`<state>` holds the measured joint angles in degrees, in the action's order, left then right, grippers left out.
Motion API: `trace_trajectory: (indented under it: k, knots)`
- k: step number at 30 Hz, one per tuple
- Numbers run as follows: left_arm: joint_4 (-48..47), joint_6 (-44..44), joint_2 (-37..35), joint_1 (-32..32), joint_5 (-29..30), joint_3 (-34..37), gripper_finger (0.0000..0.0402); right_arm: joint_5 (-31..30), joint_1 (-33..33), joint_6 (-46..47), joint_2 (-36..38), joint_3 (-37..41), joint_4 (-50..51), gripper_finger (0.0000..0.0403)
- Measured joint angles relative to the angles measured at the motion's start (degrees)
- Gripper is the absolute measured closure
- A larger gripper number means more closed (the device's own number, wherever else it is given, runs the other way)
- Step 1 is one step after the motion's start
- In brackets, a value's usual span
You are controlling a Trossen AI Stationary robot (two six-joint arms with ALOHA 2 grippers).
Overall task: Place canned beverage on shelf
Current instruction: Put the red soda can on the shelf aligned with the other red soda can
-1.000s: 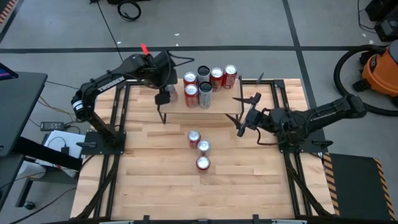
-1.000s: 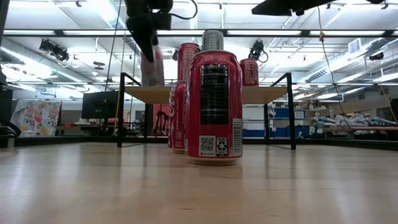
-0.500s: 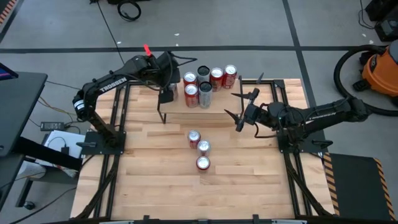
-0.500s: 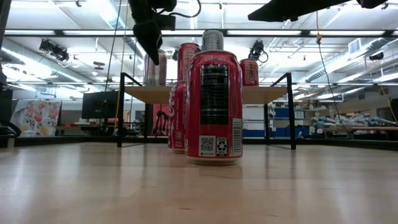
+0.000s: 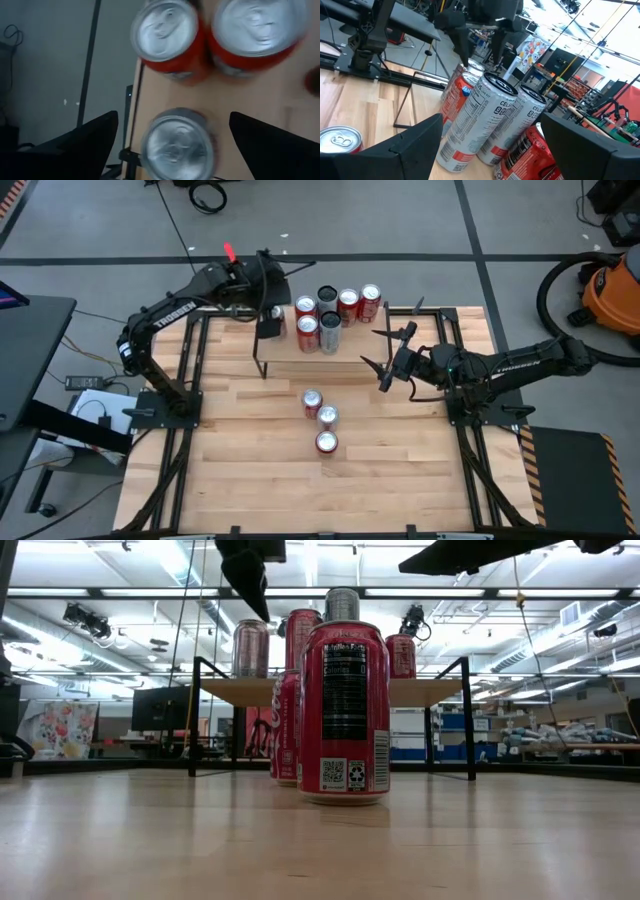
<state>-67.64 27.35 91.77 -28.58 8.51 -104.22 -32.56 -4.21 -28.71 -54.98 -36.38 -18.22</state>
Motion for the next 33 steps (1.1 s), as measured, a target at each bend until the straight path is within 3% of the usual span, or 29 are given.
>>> trace_trajectory:
  k: [23,33]
  knots:
    - [-9.6,-5.6,0.0,1.5,16.5,-0.4,0.0008,0.9,0.0,0.2,0.0,0.0,-0.1,0.0055]
    - [-10.0,-7.1,0.0,-0.4,18.7,-0.4,0.0008,0.9,0.0,0.2,0.0,0.0,-0.1,0.0055]
